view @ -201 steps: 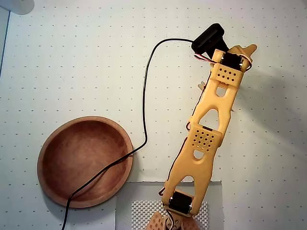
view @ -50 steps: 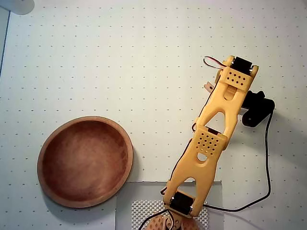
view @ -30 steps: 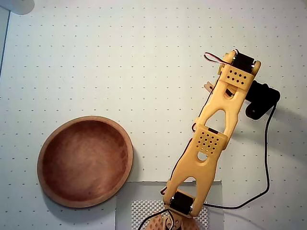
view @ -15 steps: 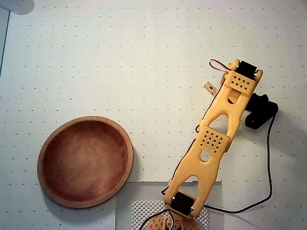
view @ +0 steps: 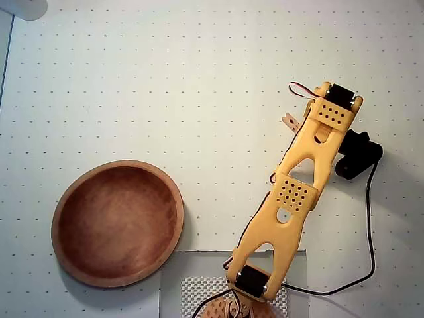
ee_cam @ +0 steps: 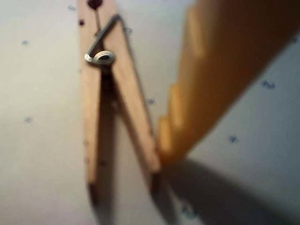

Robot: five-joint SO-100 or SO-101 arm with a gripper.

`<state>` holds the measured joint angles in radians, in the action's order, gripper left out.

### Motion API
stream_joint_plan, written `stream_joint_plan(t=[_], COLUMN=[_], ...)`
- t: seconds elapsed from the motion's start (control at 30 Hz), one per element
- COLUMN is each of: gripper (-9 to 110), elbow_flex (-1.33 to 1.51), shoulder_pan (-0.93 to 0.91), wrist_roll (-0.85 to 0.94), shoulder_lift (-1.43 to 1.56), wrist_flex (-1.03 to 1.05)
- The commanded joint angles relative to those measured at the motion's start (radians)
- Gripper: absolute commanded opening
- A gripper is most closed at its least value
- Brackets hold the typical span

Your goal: Grasp a clothespin and put it in the bowl.

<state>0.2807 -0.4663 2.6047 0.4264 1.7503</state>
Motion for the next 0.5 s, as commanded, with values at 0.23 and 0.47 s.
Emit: stream_joint_plan(t=[0.23,0.47], gripper=[8,-2], elbow_flex=[-0.043,-0.041], shoulder_pan=[0.005,0.003], wrist_roll=[-0.009,-0.009], shoulder_lift=[0.023,0.023], wrist_flex=[0.021,0.021])
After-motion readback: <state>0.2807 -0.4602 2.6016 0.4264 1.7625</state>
